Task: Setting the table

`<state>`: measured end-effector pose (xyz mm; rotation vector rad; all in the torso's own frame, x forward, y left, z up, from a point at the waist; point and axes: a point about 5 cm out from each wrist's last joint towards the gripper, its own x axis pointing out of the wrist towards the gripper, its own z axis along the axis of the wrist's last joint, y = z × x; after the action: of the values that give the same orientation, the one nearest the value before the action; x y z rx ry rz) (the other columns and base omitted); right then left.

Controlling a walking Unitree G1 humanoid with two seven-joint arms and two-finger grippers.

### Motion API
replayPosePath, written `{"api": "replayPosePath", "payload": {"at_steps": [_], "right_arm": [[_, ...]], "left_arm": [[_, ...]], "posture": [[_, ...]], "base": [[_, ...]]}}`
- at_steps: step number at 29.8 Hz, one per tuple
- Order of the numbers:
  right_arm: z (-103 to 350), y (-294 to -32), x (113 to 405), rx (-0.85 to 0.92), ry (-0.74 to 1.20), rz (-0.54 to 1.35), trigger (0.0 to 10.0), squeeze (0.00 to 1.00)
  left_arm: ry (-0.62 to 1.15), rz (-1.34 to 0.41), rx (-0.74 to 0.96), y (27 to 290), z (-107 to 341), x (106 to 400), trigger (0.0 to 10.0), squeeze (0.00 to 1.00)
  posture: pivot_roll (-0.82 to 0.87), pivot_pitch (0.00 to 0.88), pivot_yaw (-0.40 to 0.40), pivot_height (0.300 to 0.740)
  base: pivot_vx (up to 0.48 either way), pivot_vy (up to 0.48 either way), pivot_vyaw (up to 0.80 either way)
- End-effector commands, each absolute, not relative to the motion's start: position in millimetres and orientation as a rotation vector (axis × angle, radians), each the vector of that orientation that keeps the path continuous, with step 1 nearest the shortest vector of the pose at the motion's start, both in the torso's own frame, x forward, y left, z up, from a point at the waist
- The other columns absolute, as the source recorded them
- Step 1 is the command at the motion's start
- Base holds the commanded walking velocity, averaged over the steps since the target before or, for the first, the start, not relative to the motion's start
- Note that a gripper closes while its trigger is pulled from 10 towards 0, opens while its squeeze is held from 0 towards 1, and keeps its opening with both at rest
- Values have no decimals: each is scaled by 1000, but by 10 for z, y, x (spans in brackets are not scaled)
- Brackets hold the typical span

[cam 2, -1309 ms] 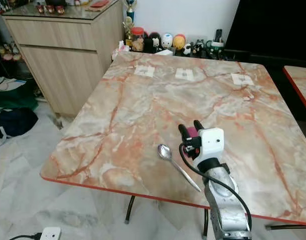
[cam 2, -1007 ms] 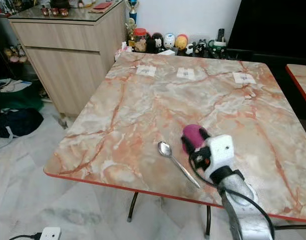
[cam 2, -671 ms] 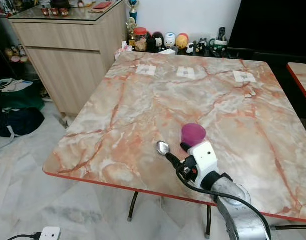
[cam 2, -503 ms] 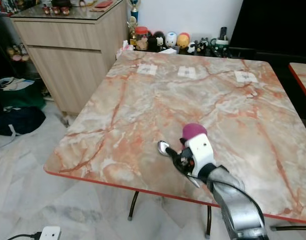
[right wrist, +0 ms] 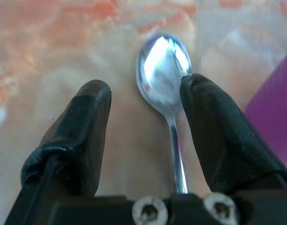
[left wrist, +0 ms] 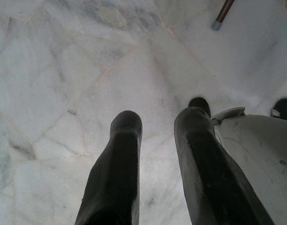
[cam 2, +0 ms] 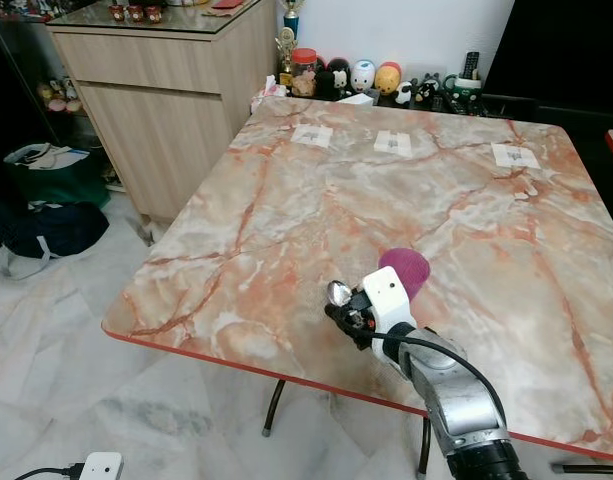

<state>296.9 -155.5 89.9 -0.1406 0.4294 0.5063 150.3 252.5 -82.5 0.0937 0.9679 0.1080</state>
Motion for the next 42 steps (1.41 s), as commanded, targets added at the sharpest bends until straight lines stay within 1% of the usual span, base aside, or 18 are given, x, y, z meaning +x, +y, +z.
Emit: {"api": "replayPosePath", "payload": {"at_steps": [1,22,23,24,25,33,42], "right_arm": [[859,-1616,2973,-147,472,486,10000,0],[762,-1641,2934,-93,549,474,10000,0],[745,-1654,2927,-91,557,469,3686,0],[738,-1661,2923,-90,562,466,3686,0],[728,-1672,2918,-92,565,463,0,0],[726,-1695,2915,-105,570,451,0,0],[726,-1714,2922,-125,571,443,0,0]], "left_arm": [[991,107,85,2517,-850,1455,10000,0],[998,96,97,2528,-854,1432,10000,0],[999,94,98,2527,-855,1430,10000,0],[999,94,98,2527,-855,1429,10000,0],[999,93,99,2527,-855,1428,10000,0],[997,96,93,2530,-852,1434,10000,0],[999,102,86,2529,-852,1439,10000,0]], "posture": [[-65,56,20,740],[-68,32,21,740],[-67,30,21,740],[-67,30,21,740],[-67,28,21,740],[-69,51,23,740],[-66,57,25,740]], "base": [[0,0,0],[0,0,0],[0,0,0],[0,0,0],[0,0,0],[0,0,0],[0,0,0]]}}
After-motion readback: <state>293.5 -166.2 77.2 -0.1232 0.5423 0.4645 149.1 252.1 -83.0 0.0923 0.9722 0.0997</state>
